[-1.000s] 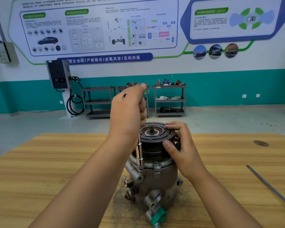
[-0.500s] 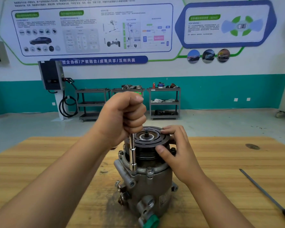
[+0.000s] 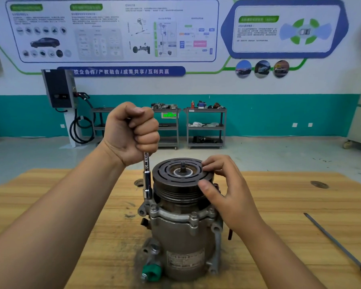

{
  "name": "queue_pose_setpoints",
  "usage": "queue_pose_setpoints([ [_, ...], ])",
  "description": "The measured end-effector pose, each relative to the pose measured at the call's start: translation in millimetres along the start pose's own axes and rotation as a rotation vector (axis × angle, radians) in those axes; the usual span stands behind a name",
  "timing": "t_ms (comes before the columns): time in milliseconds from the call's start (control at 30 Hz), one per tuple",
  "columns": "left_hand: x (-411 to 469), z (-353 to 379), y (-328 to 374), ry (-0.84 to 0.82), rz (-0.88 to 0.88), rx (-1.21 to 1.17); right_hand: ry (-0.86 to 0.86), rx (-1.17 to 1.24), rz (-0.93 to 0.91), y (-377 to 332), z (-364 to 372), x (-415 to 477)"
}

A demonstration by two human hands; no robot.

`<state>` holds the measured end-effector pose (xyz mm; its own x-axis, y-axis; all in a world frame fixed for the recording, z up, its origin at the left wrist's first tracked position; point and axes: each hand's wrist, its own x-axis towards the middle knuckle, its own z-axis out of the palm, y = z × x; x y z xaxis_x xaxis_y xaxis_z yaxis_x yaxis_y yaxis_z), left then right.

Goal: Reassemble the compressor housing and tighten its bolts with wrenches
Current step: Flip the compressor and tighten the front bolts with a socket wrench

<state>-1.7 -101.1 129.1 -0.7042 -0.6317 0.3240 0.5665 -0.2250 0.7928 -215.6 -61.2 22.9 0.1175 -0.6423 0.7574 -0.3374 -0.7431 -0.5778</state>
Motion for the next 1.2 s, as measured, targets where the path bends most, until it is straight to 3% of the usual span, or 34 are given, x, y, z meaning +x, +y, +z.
queue_pose_setpoints([
  [133,1,-3,-6,0.024,0.124,0.237,0.005,0.113,0.041,5,4,-2],
  [367,0,12,-7,0.24,0.183,0.324,0.054,0.231,0.116,3,12,-7],
  [533,-3,18,-8,0.341,0.239,0.315,0.051,0.149,0.192,-13,14,-15],
  [700,-4,25,-14,0.355,0.284,0.334,0.1,-0.215,0.146,-17,33,-38],
  [800,-5,31,-18,0.339,0.283,0.362,0.16,-0.169,0.108,-13,30,-34],
  [1033,-8,32,-18,0.355,0.308,0.297,0.095,-0.079,0.143,0,18,-29],
  [1200,-12,40,-3,0.418,0.42,0.256,0.076,-0.049,0.165,-3,19,-29],
])
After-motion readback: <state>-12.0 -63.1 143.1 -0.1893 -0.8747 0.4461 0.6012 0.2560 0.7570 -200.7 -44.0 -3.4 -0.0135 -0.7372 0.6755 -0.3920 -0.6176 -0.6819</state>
